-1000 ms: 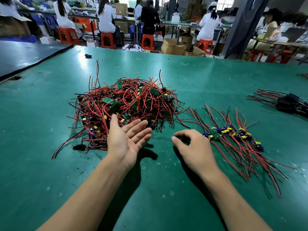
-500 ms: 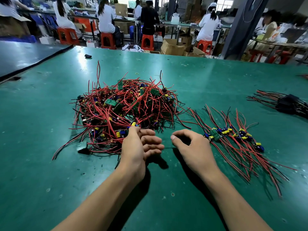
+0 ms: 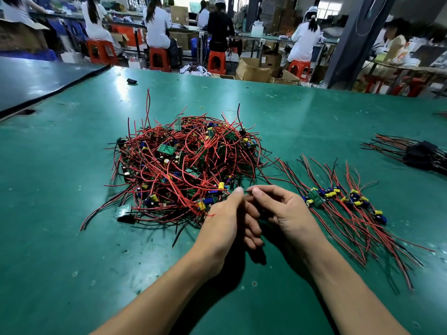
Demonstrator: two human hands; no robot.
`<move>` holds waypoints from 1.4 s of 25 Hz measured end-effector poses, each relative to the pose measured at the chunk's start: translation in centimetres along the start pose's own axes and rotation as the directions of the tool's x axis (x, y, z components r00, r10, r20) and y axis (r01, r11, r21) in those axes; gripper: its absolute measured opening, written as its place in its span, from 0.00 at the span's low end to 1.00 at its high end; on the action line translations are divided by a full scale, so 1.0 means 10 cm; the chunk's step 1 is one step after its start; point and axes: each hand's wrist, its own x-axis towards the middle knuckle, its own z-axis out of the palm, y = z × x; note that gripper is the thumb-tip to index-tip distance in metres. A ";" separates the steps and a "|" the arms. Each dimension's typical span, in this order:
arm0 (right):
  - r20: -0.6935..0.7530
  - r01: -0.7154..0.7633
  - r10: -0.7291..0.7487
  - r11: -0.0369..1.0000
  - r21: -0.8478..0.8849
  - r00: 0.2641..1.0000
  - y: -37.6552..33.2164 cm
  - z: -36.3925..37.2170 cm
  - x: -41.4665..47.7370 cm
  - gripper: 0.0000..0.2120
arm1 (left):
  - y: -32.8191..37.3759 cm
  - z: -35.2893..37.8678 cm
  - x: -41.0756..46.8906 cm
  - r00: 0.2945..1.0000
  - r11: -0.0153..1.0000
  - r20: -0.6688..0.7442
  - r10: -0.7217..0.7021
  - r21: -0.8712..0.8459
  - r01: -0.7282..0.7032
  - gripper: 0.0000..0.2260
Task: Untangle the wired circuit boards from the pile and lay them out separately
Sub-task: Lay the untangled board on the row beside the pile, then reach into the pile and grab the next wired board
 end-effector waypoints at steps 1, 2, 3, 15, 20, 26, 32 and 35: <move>-0.033 0.028 -0.028 0.999 0.027 0.999 -0.02 0.00 0.01 0.11 | -0.01 0.00 -0.01 1.000 0.999 0.023 0.020 0.027 -0.021 0.20; -0.075 0.066 -0.063 0.997 0.048 0.995 -0.05 -0.01 0.03 0.10 | -0.02 0.00 -0.02 0.998 0.996 0.045 0.040 0.073 -0.043 0.16; -0.125 0.108 -0.100 0.992 0.061 0.987 -0.09 -0.05 0.05 0.10 | -0.03 -0.01 -0.02 0.996 0.986 0.058 0.063 0.154 -0.071 0.12; -0.135 0.093 -0.052 0.945 0.315 0.989 -0.33 -0.27 0.04 0.11 | 0.01 -0.06 -0.09 0.919 0.797 -0.059 0.389 0.523 -0.303 0.08; 0.015 -0.024 0.020 0.924 0.381 1.000 -0.37 -0.18 -0.03 0.09 | -0.05 -0.08 -0.05 0.822 0.598 0.049 0.568 0.661 -0.453 0.14; 0.062 -0.066 0.038 0.828 0.557 0.997 -0.46 -0.24 -0.03 0.08 | 0.00 -0.09 -0.04 0.757 0.545 -0.015 0.653 0.703 -0.456 0.10; 0.108 -0.102 0.050 0.823 0.559 0.993 -0.41 -0.16 -0.04 0.09 | 0.01 0.01 -0.18 0.772 0.389 0.234 0.591 0.756 -0.527 0.16; 0.005 0.001 -0.003 0.938 0.345 1.000 -0.31 -0.09 -0.01 0.07 | -0.02 0.07 -0.17 0.869 0.589 0.249 0.428 0.652 -0.477 0.08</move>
